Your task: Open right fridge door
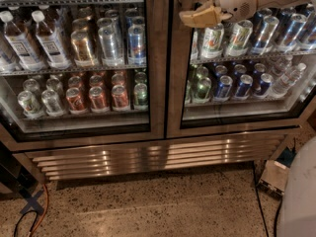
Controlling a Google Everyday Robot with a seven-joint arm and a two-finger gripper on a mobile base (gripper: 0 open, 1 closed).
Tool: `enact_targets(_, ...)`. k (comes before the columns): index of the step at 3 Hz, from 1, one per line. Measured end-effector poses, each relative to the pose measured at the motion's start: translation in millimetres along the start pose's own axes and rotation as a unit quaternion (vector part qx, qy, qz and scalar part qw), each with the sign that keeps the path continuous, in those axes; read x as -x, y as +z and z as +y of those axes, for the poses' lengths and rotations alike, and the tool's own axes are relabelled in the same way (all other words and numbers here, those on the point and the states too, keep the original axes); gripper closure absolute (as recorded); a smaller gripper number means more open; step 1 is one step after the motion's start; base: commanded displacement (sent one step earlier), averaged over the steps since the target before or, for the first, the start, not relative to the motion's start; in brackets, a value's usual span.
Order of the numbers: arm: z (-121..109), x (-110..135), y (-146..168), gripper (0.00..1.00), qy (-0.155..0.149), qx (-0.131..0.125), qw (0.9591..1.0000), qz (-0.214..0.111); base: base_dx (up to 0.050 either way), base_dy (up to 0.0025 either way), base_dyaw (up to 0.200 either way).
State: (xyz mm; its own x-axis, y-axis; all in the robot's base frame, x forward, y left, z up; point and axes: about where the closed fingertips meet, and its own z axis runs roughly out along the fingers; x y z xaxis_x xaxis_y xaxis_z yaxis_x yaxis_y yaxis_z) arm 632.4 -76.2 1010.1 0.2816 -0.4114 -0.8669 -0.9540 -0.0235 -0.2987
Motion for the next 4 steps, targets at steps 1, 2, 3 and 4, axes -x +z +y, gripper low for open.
enact_targets(1,0.0,0.0,0.0,1.0,0.0,0.0,1.0,0.0,0.0,0.0,0.0)
enact_targets(2,0.0,0.0,0.0,1.0,0.0,0.0,1.0,0.0,-0.05,0.0,0.0)
enact_targets(3,0.0,0.0,0.1,1.0,0.0,0.0,1.0,0.0,-0.049,-0.0001,0.001)
enact_targets(4,-0.1,0.0,0.2,1.0,0.0,0.0,1.0,0.0,-0.049,0.0,0.0)
